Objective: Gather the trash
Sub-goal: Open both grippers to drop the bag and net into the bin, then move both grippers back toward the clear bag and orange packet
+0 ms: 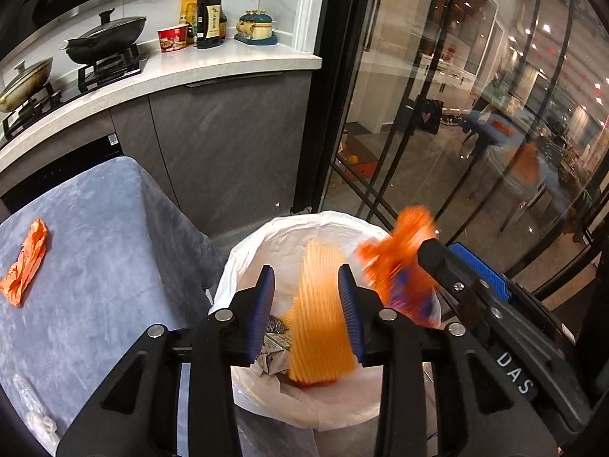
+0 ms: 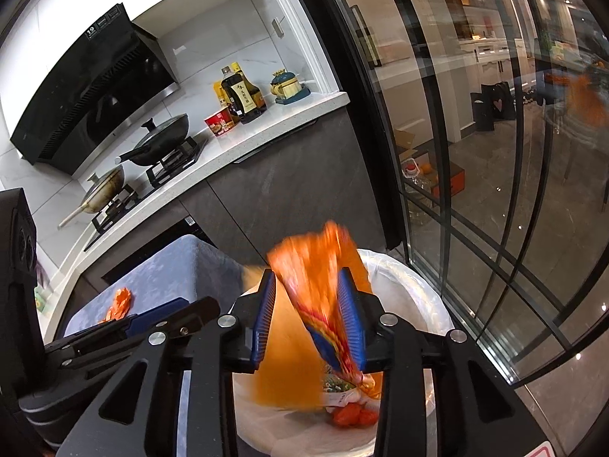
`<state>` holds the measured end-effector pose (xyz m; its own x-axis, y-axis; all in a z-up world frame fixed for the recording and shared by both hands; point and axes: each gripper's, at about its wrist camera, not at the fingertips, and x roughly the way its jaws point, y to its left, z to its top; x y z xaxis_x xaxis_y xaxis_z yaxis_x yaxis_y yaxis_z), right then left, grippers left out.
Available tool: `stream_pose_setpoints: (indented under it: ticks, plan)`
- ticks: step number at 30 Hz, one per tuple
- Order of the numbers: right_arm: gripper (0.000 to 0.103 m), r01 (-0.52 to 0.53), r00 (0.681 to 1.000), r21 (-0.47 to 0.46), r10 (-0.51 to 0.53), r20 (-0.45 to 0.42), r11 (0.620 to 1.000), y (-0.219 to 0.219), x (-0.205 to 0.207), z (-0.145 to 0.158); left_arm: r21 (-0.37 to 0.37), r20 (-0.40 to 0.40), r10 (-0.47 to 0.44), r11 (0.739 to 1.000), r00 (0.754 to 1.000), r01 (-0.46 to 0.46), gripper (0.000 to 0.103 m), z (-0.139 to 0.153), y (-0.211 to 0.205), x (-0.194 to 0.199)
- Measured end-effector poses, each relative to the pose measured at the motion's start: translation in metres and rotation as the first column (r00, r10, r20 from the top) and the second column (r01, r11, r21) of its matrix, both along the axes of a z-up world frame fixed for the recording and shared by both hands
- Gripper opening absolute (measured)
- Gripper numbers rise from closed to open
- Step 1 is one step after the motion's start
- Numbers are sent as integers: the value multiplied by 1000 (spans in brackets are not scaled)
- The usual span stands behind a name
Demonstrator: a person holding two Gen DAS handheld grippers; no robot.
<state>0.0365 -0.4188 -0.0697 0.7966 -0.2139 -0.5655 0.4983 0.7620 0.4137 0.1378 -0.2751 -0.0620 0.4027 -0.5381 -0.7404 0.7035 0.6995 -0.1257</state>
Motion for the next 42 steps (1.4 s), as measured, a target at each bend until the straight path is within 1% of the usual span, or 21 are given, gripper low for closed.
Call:
stream_pose_setpoints:
  ticks: [2,4,6,8,15,19,21,27,30,31,35,36,37,39,42]
  plan:
    - [36,4,1000,-1,-4,4,1000,0,0,1,0,0,6,1000,1000,-6,38,0,1,2]
    - [37,7,1000,-1,-7,8,1000,0,0,2,-2,0,15,1000,1000,-15,43,1,2,3]
    - [38,9,1000,-3,-9,12,1000,0,0,3,-6,1,21,1000,1000,-21,45,2,5,4]
    - [42,14,1000,-7,-14,17,1000,1,-1,4,-10,2,21,1000,1000,-21,45,4,7,5]
    - [44,12,999,-17,-12,32,1000,8,-3,12,-22,11,30,999,999,-29,45,11,16,5]
    - [49,13,999,-28,-12,43,1000,14,-7,18,-34,18,40,999,999,-39,46,17,28,5]
    - [49,11,999,-33,-9,50,999,18,-8,22,-38,23,46,998,999,-45,47,20,33,3]
    - [51,-2,998,-45,5,70,999,34,-12,33,-60,37,77,995,996,-74,49,33,59,3]
    - [53,-13,997,-52,17,79,999,45,-14,38,-72,46,100,993,994,-97,55,40,76,3]
    - [55,-17,996,-57,22,82,998,49,-14,40,-77,50,109,992,993,-105,56,42,82,3]
    - [56,-43,995,-68,49,92,997,68,-13,48,-86,60,143,987,988,-138,57,49,106,3]
    - [56,-48,994,-69,54,93,996,71,-13,48,-87,61,154,985,986,-148,59,50,113,2]
    - [58,-56,994,-73,63,95,996,77,-12,49,-89,65,164,983,984,-158,64,51,120,2]
    - [60,-68,992,-79,76,98,995,87,-11,52,-89,75,188,979,979,-182,70,52,134,2]
    - [60,-103,989,-78,110,96,992,106,-6,53,-93,78,225,971,971,-218,72,54,158,3]
